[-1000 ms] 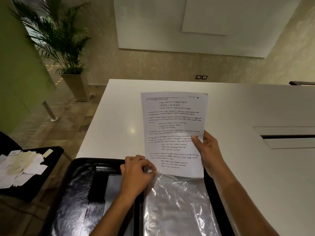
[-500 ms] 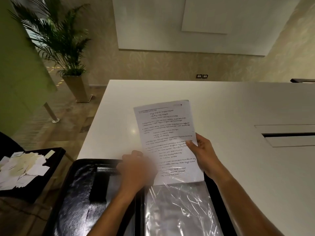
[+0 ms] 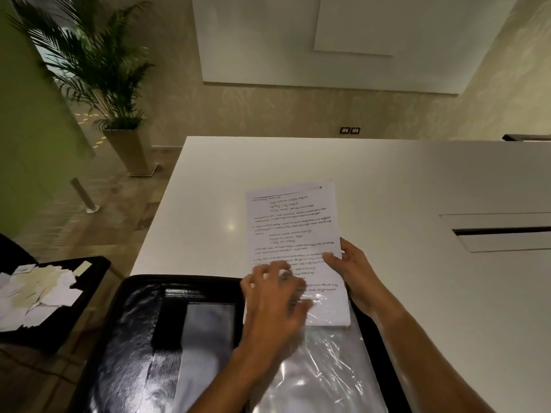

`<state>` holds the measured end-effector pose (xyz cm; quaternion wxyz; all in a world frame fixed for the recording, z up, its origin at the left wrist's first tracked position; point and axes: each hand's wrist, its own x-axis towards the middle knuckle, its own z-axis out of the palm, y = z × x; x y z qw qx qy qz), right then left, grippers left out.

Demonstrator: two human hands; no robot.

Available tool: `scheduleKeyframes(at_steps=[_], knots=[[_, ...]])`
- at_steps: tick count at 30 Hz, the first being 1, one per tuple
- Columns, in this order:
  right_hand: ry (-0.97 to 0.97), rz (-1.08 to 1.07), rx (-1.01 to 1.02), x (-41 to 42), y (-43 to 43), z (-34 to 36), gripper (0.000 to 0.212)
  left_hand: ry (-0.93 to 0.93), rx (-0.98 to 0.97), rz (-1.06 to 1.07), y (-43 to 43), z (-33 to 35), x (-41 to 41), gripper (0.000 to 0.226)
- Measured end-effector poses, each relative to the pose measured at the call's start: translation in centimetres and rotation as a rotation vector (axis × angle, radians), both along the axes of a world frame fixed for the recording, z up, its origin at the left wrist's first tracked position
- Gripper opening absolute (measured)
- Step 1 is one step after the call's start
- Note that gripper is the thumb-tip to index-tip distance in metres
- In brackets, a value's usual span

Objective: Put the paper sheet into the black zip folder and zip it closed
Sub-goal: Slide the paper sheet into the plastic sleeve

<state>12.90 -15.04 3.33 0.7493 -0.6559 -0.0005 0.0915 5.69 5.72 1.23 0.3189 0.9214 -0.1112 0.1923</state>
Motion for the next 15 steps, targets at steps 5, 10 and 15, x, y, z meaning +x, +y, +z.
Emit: scheduleKeyframes(at_steps=[5, 10, 15], knots=[[0.018, 0.007, 0.007, -0.3, -0.3, 0.1, 0.038, -0.141, 0.317, -0.239, -4.5, -0.6, 1.0, 0.020], [0.020, 0.002, 0.013, -0.5, -0.8, -0.4, 0.040, -0.185, 0.346, -0.222, -5.9, -1.1, 1.6, 0.021], [0.003, 0.035, 0.053, -0.6, -0.9, -0.6, 0.042, -0.212, 0.272, -0.196, -6.1, -0.3, 2.2, 0.007]])
